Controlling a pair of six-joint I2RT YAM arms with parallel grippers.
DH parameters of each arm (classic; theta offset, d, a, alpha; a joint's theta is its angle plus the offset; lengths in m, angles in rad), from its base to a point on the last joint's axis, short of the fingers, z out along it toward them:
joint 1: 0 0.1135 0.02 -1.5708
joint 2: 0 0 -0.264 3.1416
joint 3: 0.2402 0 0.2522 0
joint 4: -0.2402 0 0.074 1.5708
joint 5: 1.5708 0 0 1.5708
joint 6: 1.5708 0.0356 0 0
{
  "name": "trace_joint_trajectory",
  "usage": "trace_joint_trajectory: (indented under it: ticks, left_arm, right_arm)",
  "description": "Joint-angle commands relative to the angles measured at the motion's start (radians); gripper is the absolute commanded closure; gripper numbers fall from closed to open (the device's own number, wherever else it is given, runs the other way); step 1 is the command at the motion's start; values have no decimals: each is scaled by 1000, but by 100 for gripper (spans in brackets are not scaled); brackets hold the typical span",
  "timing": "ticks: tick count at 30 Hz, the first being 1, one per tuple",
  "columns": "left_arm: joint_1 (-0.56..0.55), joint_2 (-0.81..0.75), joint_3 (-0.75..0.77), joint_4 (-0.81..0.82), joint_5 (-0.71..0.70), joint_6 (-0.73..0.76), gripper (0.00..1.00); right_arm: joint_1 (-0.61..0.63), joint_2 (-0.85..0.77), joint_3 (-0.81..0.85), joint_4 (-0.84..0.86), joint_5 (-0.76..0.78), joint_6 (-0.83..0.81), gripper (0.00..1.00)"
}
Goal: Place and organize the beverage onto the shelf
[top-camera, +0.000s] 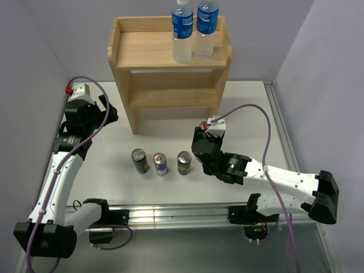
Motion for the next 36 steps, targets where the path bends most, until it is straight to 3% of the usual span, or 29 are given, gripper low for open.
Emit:
trace_joint_trajectory:
  ticks: [1,18,36]
  left_arm:
    - [2,-19,19,20,17,10,4]
    - [2,-16,19,16,6,17,4]
    - [2,-10,21,11,2,17,4]
  right_arm:
    - [-42,11,118,136,72,-146,44]
    - [-288,233,537,190,-116,-405,44]
    - [-386,310,547,187,-203,-344,44]
